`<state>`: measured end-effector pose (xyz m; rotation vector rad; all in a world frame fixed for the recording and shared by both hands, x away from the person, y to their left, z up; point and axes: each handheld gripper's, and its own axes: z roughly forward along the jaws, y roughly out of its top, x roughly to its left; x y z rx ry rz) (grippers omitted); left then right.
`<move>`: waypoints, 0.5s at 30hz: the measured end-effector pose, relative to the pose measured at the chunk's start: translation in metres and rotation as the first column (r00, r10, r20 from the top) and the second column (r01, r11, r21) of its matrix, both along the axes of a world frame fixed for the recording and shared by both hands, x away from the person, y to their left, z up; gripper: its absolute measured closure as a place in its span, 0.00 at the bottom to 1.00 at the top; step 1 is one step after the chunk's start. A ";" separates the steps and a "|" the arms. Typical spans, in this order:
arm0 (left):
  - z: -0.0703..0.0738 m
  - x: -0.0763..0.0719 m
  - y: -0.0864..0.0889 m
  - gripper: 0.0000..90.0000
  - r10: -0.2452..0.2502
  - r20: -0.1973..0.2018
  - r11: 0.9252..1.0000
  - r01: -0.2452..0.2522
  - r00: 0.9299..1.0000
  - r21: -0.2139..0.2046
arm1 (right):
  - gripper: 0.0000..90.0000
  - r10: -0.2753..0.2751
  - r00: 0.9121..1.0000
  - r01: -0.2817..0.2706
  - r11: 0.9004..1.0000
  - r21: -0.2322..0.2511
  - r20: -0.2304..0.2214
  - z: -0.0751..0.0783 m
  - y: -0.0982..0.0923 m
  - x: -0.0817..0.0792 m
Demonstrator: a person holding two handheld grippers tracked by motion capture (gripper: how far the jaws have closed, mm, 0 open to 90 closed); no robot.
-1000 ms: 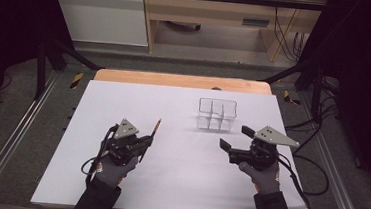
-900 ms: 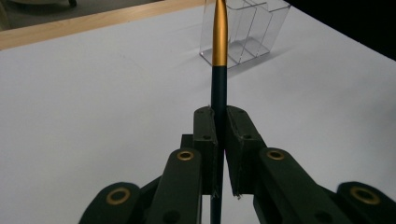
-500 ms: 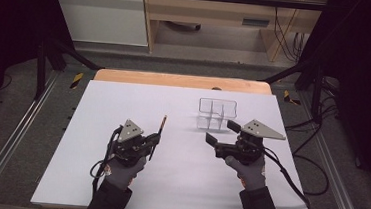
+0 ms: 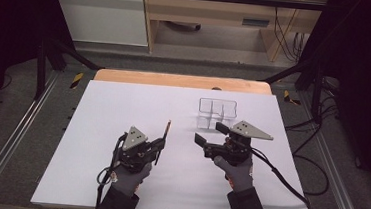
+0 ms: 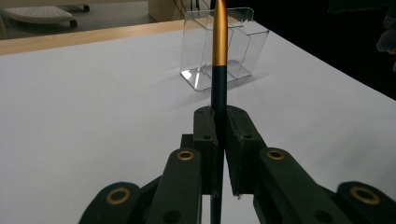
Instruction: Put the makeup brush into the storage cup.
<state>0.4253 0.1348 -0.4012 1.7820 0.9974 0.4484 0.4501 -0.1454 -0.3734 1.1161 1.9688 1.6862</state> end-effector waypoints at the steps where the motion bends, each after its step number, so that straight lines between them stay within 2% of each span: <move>1: -0.001 0.000 -0.001 0.91 -0.007 -0.004 1.000 0.007 1.000 -0.006 | 0.13 0.001 1.000 -0.001 1.000 0.000 -0.001 -0.001 0.002 0.000; 15: -0.005 -0.001 -0.017 0.91 -0.004 -0.002 0.999 0.004 1.000 -0.036 | 0.17 0.008 0.999 -0.006 0.999 0.045 -0.031 -0.011 0.018 0.002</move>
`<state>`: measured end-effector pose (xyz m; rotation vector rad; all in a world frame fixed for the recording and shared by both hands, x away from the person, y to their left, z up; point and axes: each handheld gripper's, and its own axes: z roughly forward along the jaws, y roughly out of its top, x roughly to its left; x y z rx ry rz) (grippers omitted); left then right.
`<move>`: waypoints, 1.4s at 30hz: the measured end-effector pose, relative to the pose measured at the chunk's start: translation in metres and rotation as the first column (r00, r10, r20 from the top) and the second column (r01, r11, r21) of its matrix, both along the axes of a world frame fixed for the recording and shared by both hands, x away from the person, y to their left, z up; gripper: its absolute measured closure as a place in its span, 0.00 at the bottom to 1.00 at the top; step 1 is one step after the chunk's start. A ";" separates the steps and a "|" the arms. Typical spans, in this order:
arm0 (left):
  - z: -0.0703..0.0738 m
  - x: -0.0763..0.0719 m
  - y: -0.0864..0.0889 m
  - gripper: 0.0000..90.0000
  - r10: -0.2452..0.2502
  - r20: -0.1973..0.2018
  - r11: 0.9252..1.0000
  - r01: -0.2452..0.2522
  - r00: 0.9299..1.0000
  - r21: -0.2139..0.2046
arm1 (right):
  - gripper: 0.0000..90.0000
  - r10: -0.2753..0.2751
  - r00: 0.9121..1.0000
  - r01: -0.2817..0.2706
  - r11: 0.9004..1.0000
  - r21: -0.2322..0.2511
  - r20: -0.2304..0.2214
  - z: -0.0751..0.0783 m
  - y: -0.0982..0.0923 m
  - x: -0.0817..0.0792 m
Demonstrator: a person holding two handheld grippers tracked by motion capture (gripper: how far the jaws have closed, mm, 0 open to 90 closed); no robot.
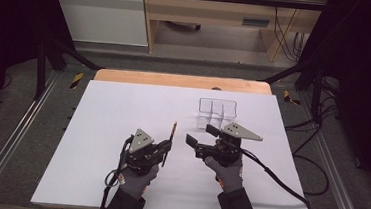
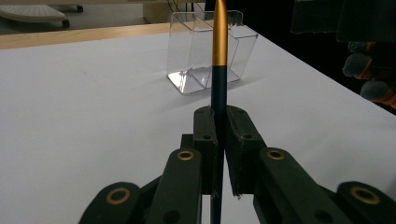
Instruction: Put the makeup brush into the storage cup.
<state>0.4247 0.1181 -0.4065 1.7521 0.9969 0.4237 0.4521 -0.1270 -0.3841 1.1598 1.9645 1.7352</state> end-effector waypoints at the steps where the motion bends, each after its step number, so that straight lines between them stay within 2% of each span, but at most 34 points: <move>1: 0.000 0.000 -0.001 0.91 -0.002 -0.002 1.000 0.002 1.000 -0.001 | 0.17 0.000 1.000 0.000 1.000 0.004 -0.006 -0.001 0.001 0.000; 9: -0.004 0.000 -0.012 0.91 -0.014 -0.007 1.000 0.014 1.000 0.004 | 0.21 0.010 0.999 -0.009 1.000 0.026 -0.036 -0.008 0.009 0.001; 25: -0.005 -0.002 -0.026 0.91 -0.028 -0.003 1.000 0.028 1.000 -0.010 | 0.32 0.018 0.998 -0.014 0.998 0.055 -0.067 -0.015 0.015 0.002; 29: -0.004 -0.004 -0.032 0.91 -0.038 0.002 0.999 0.038 0.999 -0.007 | 0.38 0.021 0.997 -0.016 0.998 0.068 -0.076 -0.015 0.015 0.002; 42: -0.001 -0.006 -0.035 0.91 -0.037 0.009 0.999 0.038 0.999 -0.017 | 0.59 0.027 0.993 -0.017 0.996 0.090 -0.111 -0.015 0.016 0.003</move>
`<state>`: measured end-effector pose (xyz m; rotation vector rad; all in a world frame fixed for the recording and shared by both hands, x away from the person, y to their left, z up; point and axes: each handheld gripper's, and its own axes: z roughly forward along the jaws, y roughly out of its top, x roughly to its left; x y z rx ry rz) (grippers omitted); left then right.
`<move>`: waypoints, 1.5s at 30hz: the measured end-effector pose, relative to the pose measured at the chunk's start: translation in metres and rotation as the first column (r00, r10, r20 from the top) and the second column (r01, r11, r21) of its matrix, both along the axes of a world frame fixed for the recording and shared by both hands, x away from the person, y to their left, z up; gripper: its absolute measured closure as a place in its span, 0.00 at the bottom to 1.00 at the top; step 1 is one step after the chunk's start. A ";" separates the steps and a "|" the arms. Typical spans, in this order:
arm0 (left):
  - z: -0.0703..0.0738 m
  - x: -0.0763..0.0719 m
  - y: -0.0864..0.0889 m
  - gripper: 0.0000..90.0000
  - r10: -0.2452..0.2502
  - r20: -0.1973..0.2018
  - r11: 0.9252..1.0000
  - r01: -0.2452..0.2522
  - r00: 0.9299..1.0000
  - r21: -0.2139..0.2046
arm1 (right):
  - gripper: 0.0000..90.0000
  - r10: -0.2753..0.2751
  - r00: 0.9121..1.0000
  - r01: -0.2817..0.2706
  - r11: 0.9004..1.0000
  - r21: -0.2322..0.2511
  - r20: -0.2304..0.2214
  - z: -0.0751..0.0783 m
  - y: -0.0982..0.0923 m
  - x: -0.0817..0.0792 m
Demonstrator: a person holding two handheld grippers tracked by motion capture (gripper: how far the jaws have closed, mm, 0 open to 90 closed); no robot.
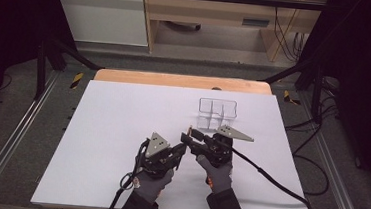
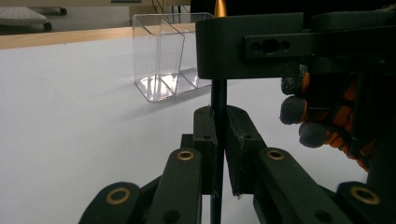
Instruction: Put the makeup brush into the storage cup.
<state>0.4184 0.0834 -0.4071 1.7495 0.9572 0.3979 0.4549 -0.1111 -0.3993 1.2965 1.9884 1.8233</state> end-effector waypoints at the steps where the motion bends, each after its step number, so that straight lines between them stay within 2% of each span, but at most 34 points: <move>1: 0.000 0.000 0.000 0.91 0.001 0.001 1.000 -0.001 1.000 0.001 | 0.60 0.003 1.000 -0.003 1.000 0.003 -0.003 0.000 0.000 0.000; 12: 0.002 0.000 -0.001 0.91 0.007 0.005 1.000 -0.007 1.000 -0.001 | 0.77 0.019 1.000 -0.019 1.000 0.018 -0.019 -0.001 0.001 0.001; 19: 0.002 -0.001 -0.001 0.91 0.009 0.007 1.000 -0.009 1.000 0.001 | 0.84 0.032 0.999 -0.031 0.999 0.020 -0.023 -0.002 0.001 0.001; 23: 0.002 0.000 -0.001 0.91 0.010 0.006 1.000 -0.010 1.000 0.001 | 0.92 0.038 0.999 -0.038 0.999 0.029 -0.023 -0.002 0.002 0.001; 40: 0.003 -0.001 0.000 0.90 0.009 0.027 1.000 -0.009 1.000 0.022 | 0.93 0.051 0.999 -0.050 0.998 0.034 -0.007 -0.002 0.002 0.000; 45: 0.004 0.000 0.004 0.80 -0.004 0.029 1.000 0.003 1.000 0.031 | 0.93 0.027 0.999 -0.027 0.999 0.023 0.020 0.000 -0.001 0.002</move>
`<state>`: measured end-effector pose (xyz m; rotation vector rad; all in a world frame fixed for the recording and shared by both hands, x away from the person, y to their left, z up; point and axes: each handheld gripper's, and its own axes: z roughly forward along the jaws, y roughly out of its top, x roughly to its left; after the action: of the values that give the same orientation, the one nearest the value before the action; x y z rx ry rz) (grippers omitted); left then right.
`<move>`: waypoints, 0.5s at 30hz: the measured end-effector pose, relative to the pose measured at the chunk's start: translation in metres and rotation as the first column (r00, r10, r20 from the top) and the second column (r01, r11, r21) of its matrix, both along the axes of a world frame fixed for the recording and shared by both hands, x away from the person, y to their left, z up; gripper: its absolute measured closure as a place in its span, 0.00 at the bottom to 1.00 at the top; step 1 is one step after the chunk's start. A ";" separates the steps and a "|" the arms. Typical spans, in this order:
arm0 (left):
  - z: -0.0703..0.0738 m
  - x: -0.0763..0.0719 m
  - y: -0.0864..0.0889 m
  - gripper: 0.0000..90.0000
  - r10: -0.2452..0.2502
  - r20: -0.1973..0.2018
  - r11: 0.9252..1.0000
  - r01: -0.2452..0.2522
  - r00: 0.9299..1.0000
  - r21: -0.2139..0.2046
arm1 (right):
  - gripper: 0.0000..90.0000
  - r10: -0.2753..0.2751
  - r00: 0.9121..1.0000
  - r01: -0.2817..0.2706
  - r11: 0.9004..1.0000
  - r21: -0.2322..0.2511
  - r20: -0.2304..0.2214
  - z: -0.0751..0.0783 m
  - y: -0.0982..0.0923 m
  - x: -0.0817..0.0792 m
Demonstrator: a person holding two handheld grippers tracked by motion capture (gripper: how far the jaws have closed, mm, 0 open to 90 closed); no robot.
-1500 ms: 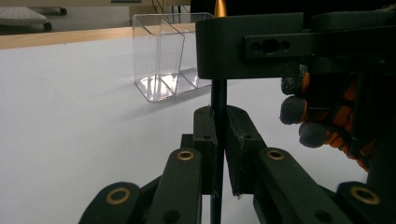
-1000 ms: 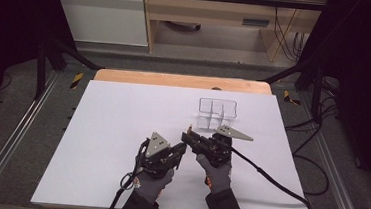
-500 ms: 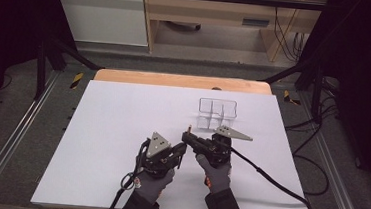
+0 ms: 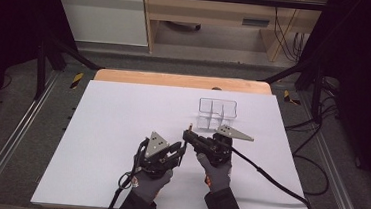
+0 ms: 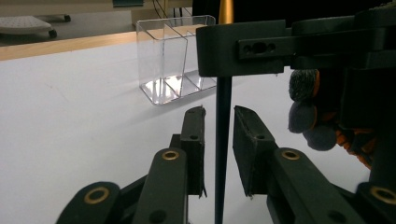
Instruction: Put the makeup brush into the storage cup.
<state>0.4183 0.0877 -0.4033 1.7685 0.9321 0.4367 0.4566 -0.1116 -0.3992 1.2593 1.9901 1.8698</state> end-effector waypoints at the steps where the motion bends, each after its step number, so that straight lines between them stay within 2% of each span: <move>1: 0.000 0.000 0.001 0.80 -0.006 -0.001 1.000 0.006 1.000 -0.008 | 0.93 0.000 1.000 0.000 1.000 0.000 0.000 0.000 0.000 0.000; 6: 0.003 0.002 0.008 0.68 -0.029 -0.001 1.000 0.029 1.000 0.008 | 0.93 -0.016 1.000 0.016 1.000 -0.006 0.025 0.003 -0.003 0.000; 7: 0.003 0.002 0.009 0.65 -0.040 -0.004 0.999 0.040 0.999 0.009 | 0.93 -0.020 0.999 0.020 1.000 -0.007 0.029 0.004 -0.003 0.000; 8: 0.005 0.003 0.012 0.58 -0.069 -0.002 0.997 0.069 0.998 0.020 | 0.93 -0.024 0.999 0.024 1.000 -0.006 0.035 0.006 -0.005 0.000; 12: 0.010 0.006 0.020 0.50 -0.087 0.000 0.996 0.087 0.996 0.010 | 0.93 -0.026 0.999 0.027 1.000 -0.010 0.042 0.008 -0.007 0.001; 13: 0.014 0.007 0.023 0.44 -0.093 0.012 0.995 0.093 0.996 0.030 | 0.93 -0.029 0.998 0.030 0.999 -0.013 0.050 0.009 -0.008 0.000; 15: 0.016 0.007 0.025 0.41 -0.093 0.012 0.995 0.093 0.996 0.033 | 0.93 -0.030 0.998 0.031 0.999 -0.018 0.055 0.010 -0.009 0.000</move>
<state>0.4256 0.1126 -0.3870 1.8283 0.8333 0.4059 0.4569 -0.1204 -0.3893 1.2133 1.9453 1.8465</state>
